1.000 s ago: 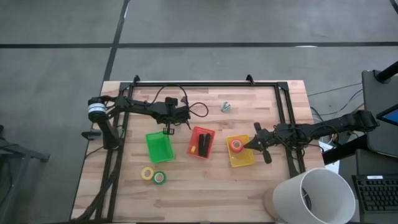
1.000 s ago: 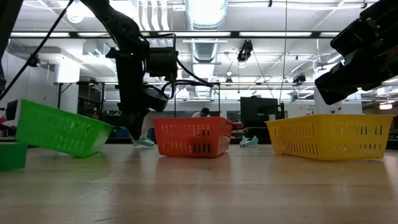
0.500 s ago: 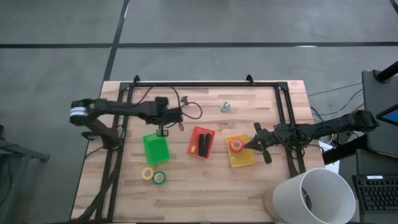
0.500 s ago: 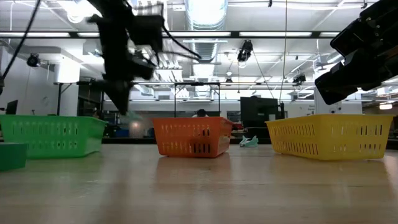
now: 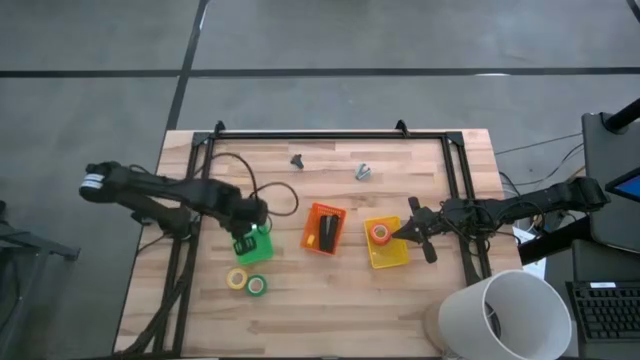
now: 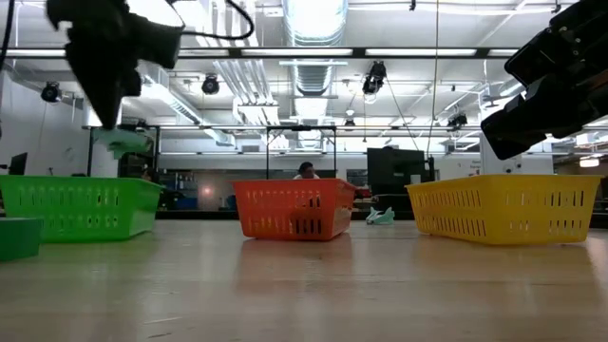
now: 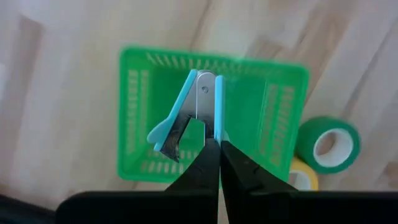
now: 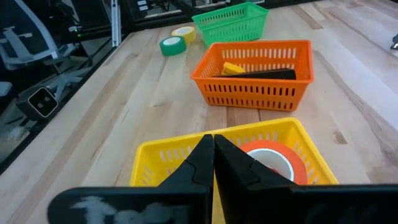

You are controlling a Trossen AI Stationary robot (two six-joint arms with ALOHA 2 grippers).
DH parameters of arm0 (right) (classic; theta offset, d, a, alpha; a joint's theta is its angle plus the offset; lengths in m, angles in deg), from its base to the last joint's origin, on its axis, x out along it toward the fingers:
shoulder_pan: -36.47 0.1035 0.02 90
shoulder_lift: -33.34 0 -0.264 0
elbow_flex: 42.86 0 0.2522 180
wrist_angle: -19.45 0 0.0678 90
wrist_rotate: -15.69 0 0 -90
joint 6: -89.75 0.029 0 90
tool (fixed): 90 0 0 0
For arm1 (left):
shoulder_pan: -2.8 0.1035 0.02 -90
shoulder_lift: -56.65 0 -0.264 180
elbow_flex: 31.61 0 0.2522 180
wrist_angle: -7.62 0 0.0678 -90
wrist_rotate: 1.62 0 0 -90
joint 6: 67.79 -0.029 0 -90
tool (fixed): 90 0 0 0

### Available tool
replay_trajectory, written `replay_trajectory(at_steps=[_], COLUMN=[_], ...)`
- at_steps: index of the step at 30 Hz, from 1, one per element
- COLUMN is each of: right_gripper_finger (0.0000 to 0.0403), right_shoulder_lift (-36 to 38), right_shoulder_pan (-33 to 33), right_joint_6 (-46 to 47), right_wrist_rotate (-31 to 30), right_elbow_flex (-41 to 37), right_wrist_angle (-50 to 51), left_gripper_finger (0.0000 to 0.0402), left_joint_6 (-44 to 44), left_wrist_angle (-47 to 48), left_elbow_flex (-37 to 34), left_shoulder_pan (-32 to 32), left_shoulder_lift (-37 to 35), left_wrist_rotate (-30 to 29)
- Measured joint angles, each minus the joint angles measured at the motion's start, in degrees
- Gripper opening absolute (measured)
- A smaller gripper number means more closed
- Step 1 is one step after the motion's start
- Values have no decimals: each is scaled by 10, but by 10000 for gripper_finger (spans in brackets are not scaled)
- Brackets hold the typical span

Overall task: Pick and place Stapler, Stapler remover, tape
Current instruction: Put the left light blue staple remover into the green bin, then adjust the green bin

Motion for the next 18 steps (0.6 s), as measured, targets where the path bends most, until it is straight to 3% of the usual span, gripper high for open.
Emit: replay_trajectory(at_steps=[10, 18], right_gripper_finger=[8, 8], right_shoulder_lift=[0, 0], right_shoulder_pan=[0, 0], right_joint_6=[0, 0], right_wrist_rotate=[0, 0], right_elbow_flex=[0, 0], right_wrist_angle=[-1, -1], left_gripper_finger=[27, 75], left_joint_6=[20, 11], left_wrist_angle=[-54, -60], left_elbow_flex=[-78, -89], left_shoulder_pan=[-10, 4], left_shoulder_lift=[48, 82], left_wrist_rotate=[5, -16])
